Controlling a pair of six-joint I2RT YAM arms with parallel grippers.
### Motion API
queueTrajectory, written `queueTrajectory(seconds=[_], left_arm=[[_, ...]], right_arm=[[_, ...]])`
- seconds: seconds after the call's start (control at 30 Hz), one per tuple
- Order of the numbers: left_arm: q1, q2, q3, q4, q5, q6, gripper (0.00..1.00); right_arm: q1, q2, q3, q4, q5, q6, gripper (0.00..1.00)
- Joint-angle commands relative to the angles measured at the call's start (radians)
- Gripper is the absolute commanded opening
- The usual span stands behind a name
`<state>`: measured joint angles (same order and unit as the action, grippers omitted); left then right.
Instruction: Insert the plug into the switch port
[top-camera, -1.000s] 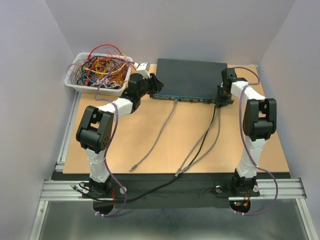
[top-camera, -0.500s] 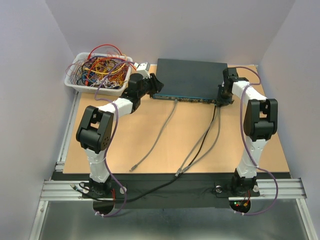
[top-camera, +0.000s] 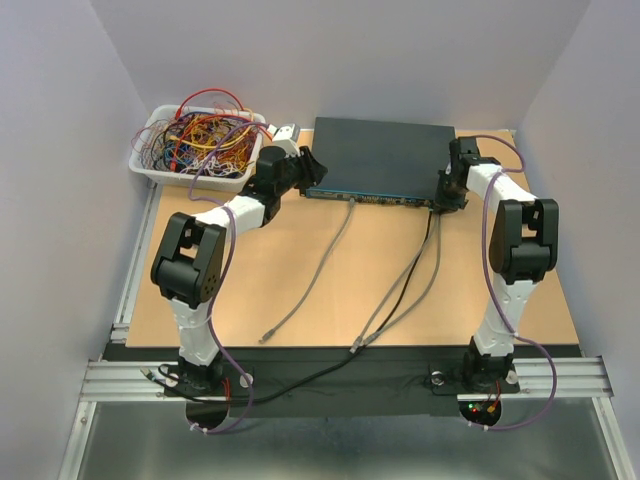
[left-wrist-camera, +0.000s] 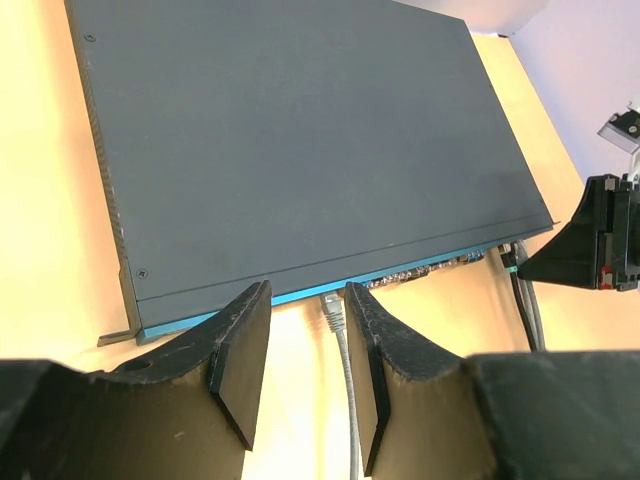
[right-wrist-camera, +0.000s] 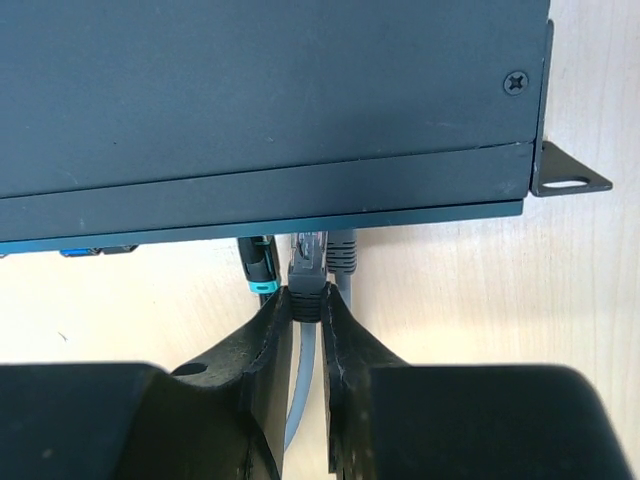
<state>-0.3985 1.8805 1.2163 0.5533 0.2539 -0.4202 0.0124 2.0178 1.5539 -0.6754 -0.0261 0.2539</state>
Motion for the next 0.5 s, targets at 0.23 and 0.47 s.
queueTrajectory(seconds=[0.23, 0.47], left_arm=[[-0.008, -0.083, -0.017, 0.005, -0.002, 0.024, 0.46], [-0.008, -0.072, -0.009, 0.005, 0.008, 0.027, 0.46]], right_arm=[[-0.006, -0.062, -0.008, 0.034, 0.100, -0.013, 0.00], [-0.008, -0.056, -0.012, 0.013, 0.156, -0.002, 0.00]])
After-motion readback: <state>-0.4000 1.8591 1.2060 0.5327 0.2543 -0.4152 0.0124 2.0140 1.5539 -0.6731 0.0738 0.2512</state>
